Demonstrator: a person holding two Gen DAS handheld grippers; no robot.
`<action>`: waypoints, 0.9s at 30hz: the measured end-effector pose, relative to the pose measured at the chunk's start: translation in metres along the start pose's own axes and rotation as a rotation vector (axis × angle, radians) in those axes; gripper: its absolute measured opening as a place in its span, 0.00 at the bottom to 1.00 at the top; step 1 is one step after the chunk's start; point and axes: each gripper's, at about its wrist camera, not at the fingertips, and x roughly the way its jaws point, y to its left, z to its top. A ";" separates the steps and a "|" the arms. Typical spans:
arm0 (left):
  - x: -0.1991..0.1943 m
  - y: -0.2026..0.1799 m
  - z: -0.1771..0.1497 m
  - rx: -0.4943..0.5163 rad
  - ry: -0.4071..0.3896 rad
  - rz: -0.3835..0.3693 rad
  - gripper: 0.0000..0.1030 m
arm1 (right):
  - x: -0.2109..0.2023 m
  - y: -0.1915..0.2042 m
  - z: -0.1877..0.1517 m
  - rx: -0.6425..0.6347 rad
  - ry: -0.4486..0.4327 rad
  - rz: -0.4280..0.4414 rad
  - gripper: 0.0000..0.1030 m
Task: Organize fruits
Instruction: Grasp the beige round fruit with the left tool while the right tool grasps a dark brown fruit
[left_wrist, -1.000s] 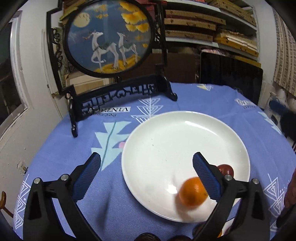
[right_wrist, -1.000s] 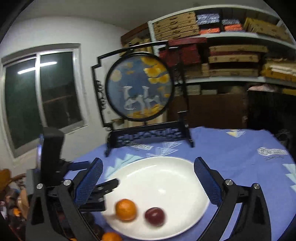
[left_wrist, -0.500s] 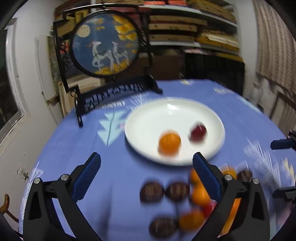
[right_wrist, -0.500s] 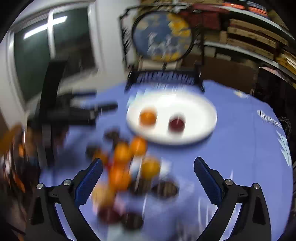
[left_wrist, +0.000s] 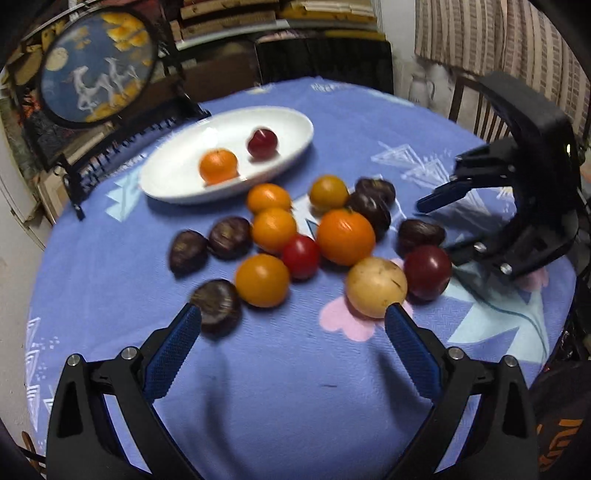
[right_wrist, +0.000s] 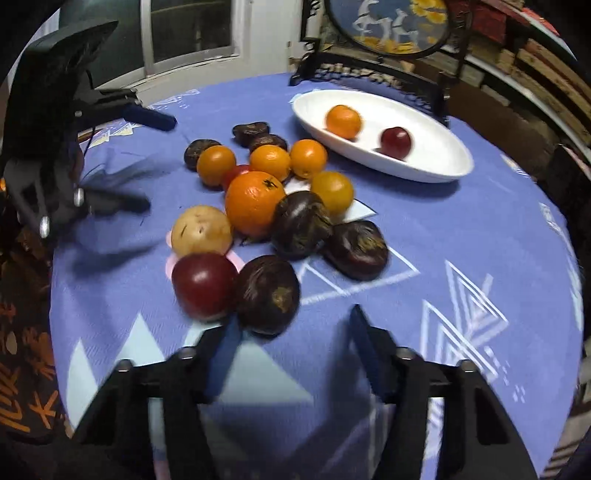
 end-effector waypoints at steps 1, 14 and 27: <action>0.005 -0.003 0.001 0.002 0.010 -0.011 0.94 | 0.004 0.000 0.002 0.001 0.002 0.033 0.37; 0.027 -0.034 0.026 0.062 0.009 -0.081 0.74 | -0.018 -0.032 -0.024 0.161 -0.038 0.080 0.27; 0.007 -0.027 0.026 -0.026 -0.004 -0.104 0.38 | -0.038 -0.033 -0.023 0.207 -0.116 0.068 0.20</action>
